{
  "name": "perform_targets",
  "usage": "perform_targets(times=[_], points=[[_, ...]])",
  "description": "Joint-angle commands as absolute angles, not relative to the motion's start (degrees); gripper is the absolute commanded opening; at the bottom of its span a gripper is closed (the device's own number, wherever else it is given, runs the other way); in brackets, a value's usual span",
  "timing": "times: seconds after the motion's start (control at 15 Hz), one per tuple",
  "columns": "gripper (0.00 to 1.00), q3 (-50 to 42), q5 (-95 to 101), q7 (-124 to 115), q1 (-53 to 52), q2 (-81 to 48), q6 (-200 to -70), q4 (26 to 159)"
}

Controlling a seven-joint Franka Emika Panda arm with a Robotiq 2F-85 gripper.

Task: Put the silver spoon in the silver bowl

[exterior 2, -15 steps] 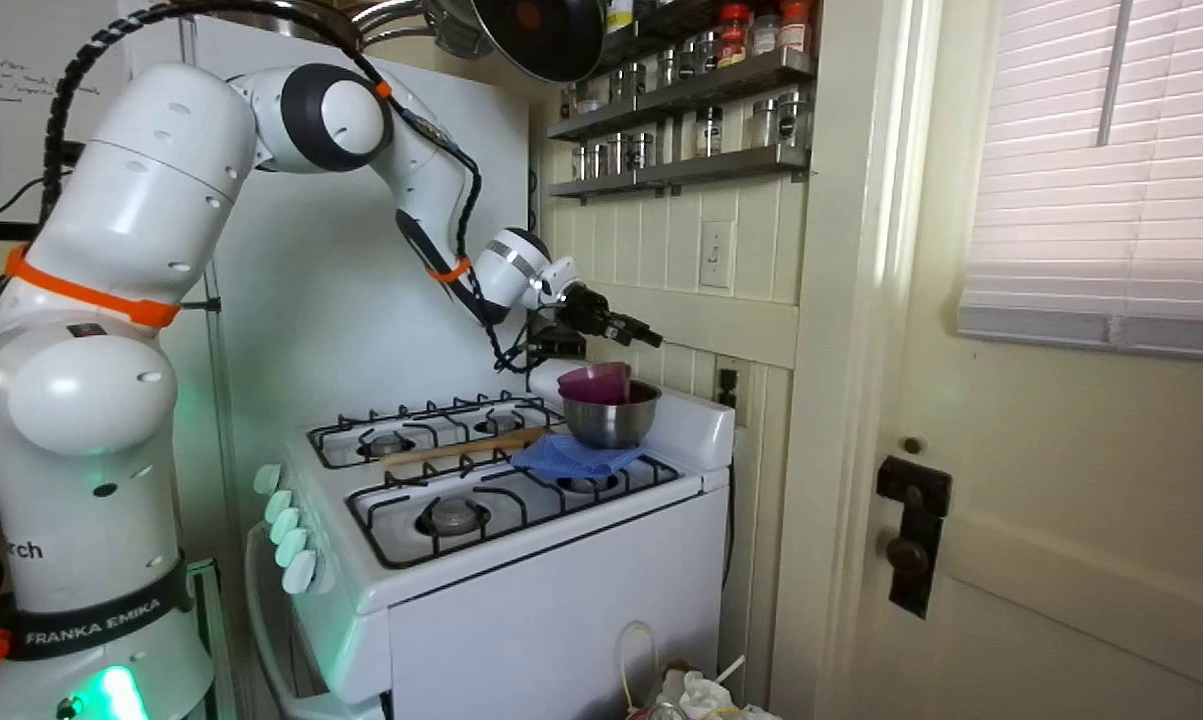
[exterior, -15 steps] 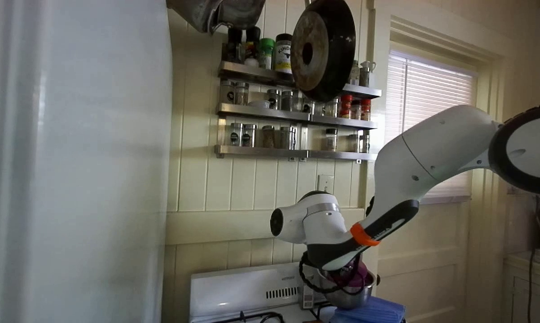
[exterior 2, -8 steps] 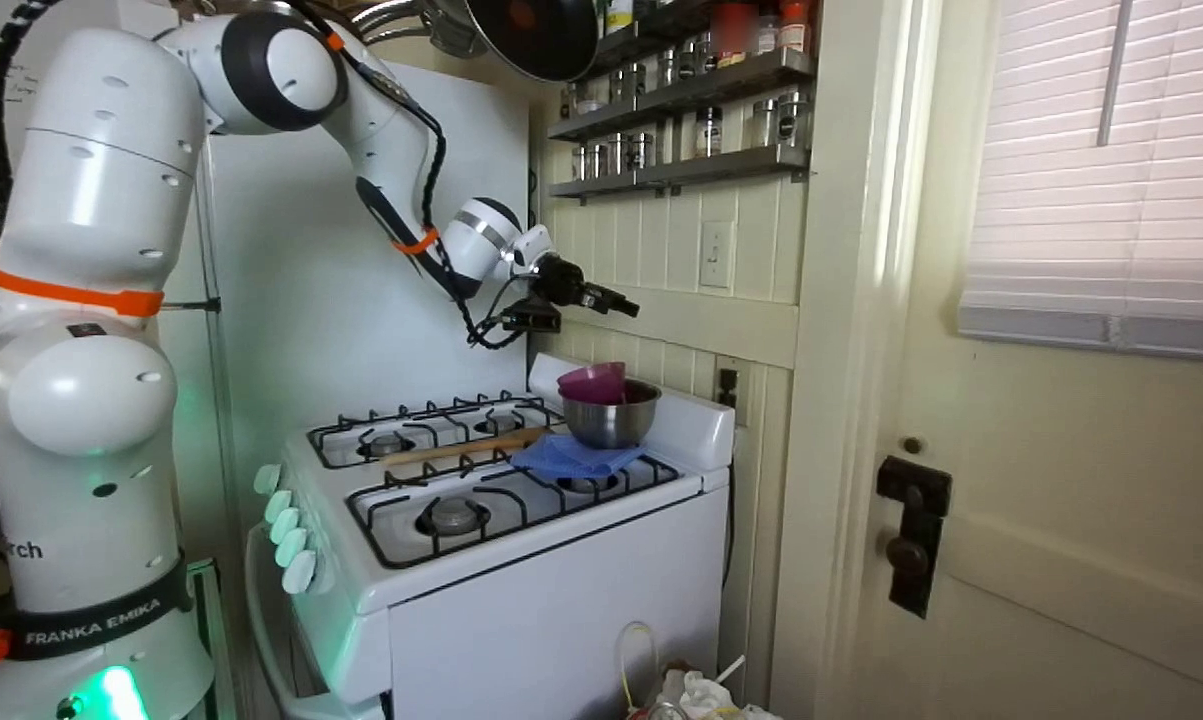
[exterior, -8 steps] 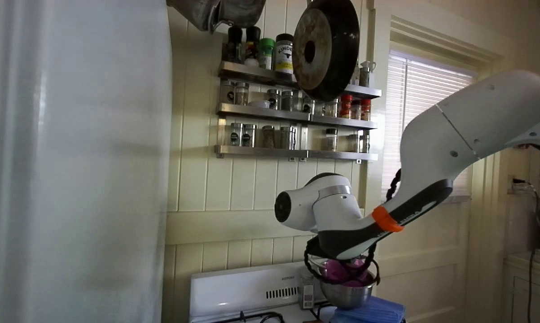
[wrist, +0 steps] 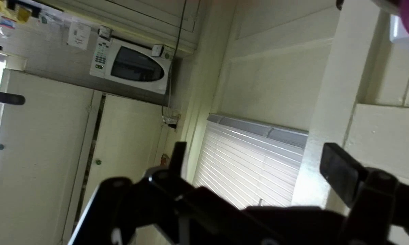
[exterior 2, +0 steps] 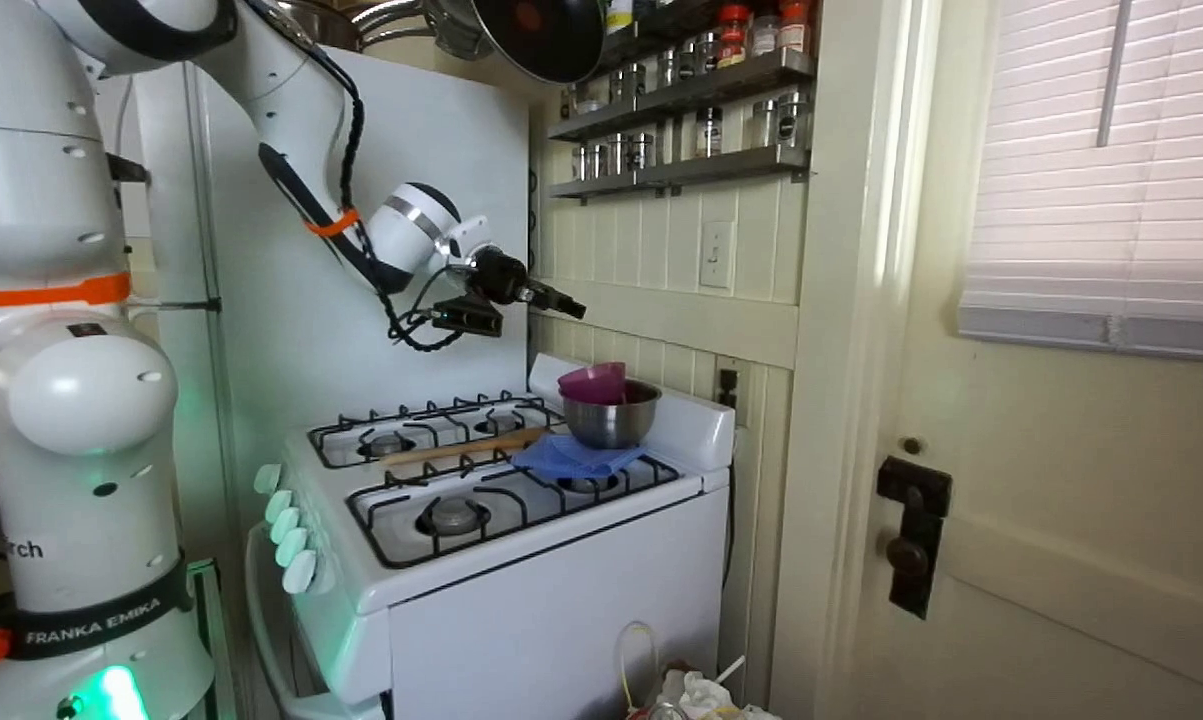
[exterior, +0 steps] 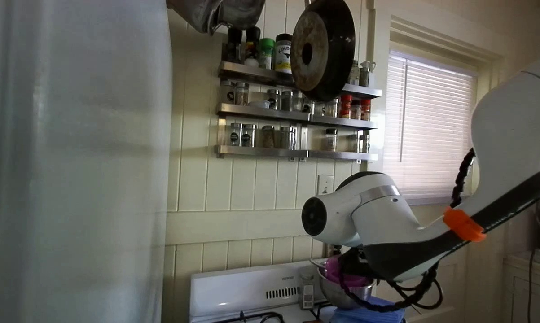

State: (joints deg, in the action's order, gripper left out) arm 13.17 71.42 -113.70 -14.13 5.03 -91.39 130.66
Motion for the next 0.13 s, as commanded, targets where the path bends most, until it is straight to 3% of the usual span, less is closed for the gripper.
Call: perform_targets(times=[0.0,0.07], points=[[1.00,13.98,61.66,-116.28,-14.82,11.43,-89.28,136.36],[1.00,13.93,65.94,-114.68,-14.20,8.04,-90.03,133.34]])
